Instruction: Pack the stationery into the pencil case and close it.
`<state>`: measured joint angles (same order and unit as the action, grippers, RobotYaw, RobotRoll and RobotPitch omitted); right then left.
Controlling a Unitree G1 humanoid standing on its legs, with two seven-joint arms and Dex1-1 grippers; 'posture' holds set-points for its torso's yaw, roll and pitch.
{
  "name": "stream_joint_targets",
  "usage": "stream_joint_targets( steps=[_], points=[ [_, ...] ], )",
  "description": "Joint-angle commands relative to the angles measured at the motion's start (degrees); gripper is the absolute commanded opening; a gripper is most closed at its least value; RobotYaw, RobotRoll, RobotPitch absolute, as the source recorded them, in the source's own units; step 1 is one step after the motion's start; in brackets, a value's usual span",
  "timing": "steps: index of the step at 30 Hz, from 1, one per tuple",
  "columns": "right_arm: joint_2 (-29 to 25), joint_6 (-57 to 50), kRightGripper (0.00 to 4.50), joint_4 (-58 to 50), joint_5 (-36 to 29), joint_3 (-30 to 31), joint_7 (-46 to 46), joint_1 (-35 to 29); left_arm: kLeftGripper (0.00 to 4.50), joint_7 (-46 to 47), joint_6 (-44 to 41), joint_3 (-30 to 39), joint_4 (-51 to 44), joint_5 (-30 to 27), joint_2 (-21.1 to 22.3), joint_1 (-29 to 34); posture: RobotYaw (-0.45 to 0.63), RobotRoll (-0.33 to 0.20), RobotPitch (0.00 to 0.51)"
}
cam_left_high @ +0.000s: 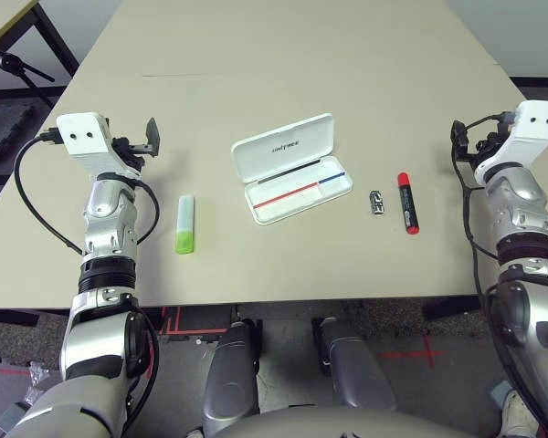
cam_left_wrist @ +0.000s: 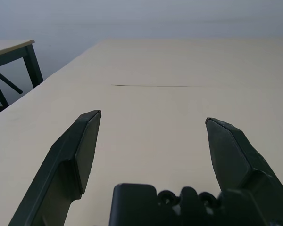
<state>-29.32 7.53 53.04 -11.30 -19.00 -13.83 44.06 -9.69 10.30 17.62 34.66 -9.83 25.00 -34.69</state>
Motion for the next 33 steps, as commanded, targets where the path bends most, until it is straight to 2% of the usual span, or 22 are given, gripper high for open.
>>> stream_joint_targets(
  steps=[1,10,17,24,29,33],
  points=[
    [0.25,0.73,4.50,1.05,0.10,-0.05,0.51,0.10,4.48,0.67,-0.03,0.54,-0.32,0.09,0.38,1.01,-0.06,0.000,0.188],
    [0.07,1.04,4.50,0.37,-0.26,-0.08,-0.12,0.63,4.48,0.65,-0.21,0.00,-0.27,0.00,-0.18,0.52,-0.07,0.000,0.197],
    [-0.47,0.24,4.50,-2.46,-2.34,0.08,-7.55,0.66,4.48,0.14,-0.08,0.19,0.57,-0.07,0.48,0.11,-0.07,0.000,0.197],
    [-2.29,-5.09,4.50,-9.55,-3.82,2.93,-20.74,-1.04,4.48,-0.15,-0.57,0.29,-0.73,-0.23,1.07,0.18,-0.08,0.000,0.195],
    [-4.36,-17.61,4.50,-21.81,-9.19,5.48,-33.77,-4.96,4.48,-0.93,-2.25,0.50,-3.18,-0.83,2.00,0.38,-0.07,0.000,0.194],
    [-8.15,-27.00,4.50,-32.22,-12.01,9.14,-42.83,-9.54,4.48,-1.86,-5.32,0.90,-7.28,-1.77,2.96,0.83,-0.07,0.000,0.188]
  ],
)
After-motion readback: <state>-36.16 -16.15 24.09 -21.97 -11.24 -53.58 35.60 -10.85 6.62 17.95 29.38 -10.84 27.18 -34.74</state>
